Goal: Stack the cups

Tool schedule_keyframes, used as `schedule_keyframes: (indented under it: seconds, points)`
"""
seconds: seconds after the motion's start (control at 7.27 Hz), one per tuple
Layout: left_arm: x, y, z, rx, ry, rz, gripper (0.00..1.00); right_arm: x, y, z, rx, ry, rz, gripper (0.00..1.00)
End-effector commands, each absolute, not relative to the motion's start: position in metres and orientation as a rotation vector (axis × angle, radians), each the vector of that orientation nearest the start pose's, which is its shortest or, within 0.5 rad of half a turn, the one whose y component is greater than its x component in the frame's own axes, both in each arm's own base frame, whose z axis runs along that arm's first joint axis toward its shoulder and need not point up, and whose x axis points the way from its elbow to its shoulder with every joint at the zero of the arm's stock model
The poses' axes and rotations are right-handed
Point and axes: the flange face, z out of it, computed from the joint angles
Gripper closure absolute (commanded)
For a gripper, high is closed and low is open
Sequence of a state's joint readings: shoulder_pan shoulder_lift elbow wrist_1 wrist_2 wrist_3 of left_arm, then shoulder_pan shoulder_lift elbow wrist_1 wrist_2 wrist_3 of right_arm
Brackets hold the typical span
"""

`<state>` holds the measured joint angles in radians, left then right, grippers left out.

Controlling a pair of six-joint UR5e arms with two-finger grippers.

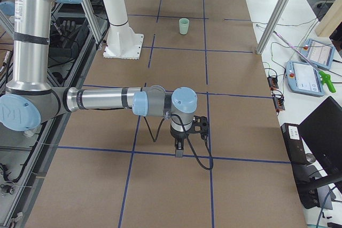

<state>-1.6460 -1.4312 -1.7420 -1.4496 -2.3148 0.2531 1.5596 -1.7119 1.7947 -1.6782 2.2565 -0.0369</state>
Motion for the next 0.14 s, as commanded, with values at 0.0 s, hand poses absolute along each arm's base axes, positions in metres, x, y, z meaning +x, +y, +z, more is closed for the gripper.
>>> schedule_keyframes:
  seconds: [0.0]
  points:
    - [-0.0976,-0.4196,0.6519,0.039,0.748,0.137,0.0,0.0656,-0.4296,0.6303,-0.015,-0.686,-0.037,0.0]
